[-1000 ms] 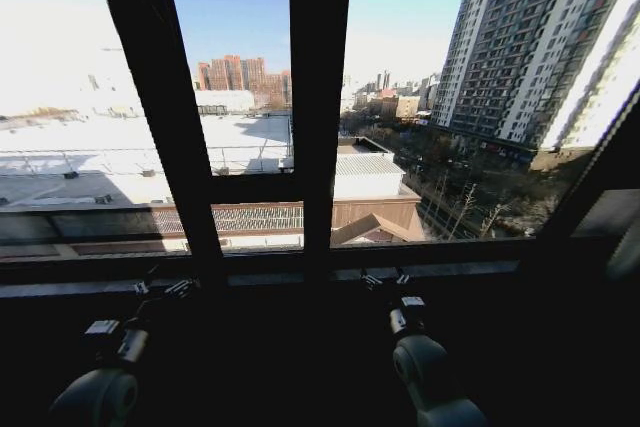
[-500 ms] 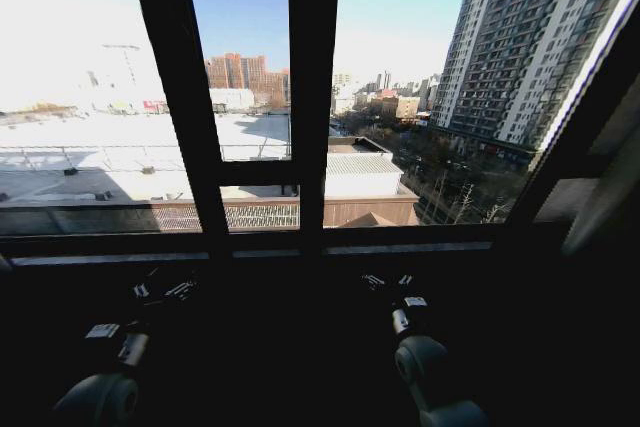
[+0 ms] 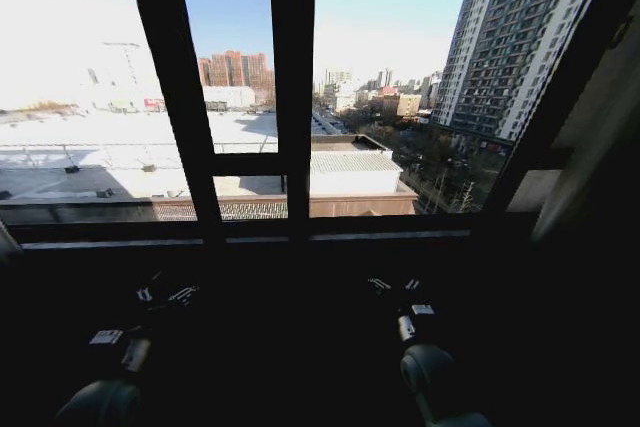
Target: Open the curtains by pulling them apart, changing their state from closed to fully open.
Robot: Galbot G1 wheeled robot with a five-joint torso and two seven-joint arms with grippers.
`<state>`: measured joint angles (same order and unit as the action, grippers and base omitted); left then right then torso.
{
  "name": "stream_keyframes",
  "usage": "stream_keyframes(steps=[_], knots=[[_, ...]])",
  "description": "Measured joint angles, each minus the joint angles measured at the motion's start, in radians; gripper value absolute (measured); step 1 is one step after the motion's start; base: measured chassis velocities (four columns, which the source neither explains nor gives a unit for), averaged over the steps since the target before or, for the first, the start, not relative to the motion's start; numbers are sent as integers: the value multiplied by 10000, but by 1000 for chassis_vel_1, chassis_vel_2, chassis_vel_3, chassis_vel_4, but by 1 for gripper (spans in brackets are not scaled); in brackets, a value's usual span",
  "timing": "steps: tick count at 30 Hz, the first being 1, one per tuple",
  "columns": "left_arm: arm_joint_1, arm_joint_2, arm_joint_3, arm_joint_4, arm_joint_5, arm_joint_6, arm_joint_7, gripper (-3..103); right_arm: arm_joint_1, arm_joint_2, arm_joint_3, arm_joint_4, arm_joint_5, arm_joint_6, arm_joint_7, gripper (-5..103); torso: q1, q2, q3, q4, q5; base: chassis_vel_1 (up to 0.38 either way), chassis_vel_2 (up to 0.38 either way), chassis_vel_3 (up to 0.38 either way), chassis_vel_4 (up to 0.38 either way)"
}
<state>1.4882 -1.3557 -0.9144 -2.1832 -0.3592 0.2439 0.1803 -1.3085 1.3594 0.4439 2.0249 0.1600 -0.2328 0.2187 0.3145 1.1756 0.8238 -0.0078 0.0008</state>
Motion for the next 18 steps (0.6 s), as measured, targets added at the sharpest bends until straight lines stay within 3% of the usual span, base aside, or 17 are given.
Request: stream_keyframes(steps=[7, 18], knots=[[-16, 99, -69, 27, -68, -82, 7, 100, -76, 125, -148, 137, -240, -11, 11, 100, -5, 4, -2, 4, -14, 2, -24, 4, 10], [-107, 151, -62, 197, -175, -174, 12, 100, -106, 222, -233, 135, -459, -47, 30, 100, -4, 3, -1, 0, -3, 9, 10, -9, -7]])
